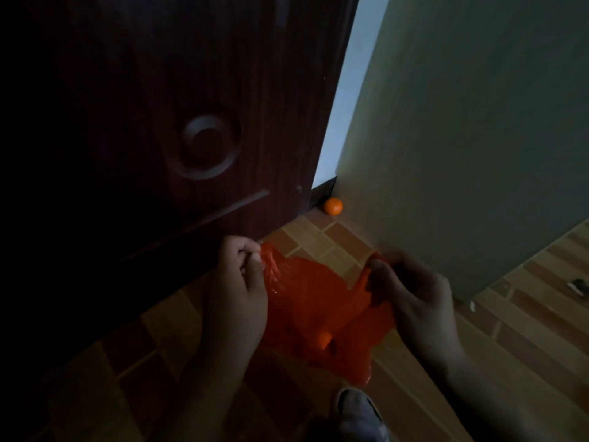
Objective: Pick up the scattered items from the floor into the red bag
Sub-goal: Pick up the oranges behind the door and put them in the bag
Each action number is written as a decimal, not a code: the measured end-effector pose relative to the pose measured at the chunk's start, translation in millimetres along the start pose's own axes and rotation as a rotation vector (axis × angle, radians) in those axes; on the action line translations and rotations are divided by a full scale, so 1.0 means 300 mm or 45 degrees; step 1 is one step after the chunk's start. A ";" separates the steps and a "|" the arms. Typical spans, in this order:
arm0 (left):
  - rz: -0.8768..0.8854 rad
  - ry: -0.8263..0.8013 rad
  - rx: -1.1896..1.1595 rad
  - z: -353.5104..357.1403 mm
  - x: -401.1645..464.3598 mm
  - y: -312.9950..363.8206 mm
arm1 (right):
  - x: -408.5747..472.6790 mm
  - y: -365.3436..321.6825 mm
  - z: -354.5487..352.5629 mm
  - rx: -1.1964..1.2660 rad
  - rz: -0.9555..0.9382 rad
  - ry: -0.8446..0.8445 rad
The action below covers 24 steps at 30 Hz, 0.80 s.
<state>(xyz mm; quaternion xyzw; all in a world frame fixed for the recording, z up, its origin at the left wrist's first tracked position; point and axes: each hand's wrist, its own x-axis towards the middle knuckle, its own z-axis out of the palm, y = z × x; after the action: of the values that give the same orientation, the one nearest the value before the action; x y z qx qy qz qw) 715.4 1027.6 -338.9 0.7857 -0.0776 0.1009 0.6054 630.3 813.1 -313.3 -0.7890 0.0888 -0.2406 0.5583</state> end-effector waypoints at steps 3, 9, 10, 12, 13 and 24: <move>-0.051 -0.088 -0.052 0.078 0.036 -0.025 | 0.003 0.117 -0.059 0.018 0.120 0.092; -0.133 -0.183 -0.056 0.157 0.052 -0.053 | 0.063 0.204 -0.172 0.032 0.231 0.290; -0.153 -0.180 -0.076 0.164 0.056 -0.051 | 0.077 0.212 -0.178 0.038 0.239 0.280; -0.187 -0.179 -0.079 0.184 0.056 -0.056 | 0.097 0.225 -0.180 0.034 0.242 0.236; -0.203 -0.187 -0.064 0.196 0.053 -0.065 | 0.105 0.231 -0.175 0.023 0.241 0.218; -0.117 -0.144 -0.033 0.298 0.081 -0.051 | 0.224 0.193 -0.250 0.060 0.093 0.339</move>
<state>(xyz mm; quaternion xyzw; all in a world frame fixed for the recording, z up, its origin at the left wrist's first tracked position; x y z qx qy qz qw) 748.4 945.1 -369.3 0.7849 -0.0767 0.0275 0.6142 660.3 701.9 -328.4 -0.7330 0.1850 -0.3245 0.5685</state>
